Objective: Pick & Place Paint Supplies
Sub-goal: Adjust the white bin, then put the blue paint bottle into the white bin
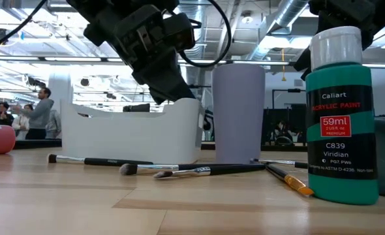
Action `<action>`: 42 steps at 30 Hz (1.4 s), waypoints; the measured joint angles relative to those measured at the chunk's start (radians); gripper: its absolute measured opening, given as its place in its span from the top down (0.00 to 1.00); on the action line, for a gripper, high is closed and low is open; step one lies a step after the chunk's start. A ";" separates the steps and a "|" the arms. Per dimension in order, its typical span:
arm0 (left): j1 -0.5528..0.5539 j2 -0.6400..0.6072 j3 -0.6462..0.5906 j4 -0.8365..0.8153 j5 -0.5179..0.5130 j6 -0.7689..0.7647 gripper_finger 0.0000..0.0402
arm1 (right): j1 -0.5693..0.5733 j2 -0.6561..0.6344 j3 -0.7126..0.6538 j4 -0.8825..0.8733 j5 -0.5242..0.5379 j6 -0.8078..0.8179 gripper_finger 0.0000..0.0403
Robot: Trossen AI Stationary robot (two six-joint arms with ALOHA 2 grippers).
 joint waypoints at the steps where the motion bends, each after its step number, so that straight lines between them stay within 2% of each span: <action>1: 0.000 0.000 0.000 0.001 -0.004 0.000 1.00 | 0.000 0.000 0.000 0.000 0.000 0.000 0.09; 24: 0.002 0.023 -0.001 0.059 -0.003 0.007 1.00 | 0.000 0.000 0.000 -0.003 0.000 -0.003 0.09; 33: 0.002 0.019 -0.001 0.081 -0.048 0.008 1.00 | 0.000 0.000 0.000 -0.006 0.000 -0.022 0.09; 42: 0.004 -0.059 -0.001 -0.050 -0.048 0.027 1.00 | 0.000 0.000 0.001 -0.009 0.000 -0.047 0.09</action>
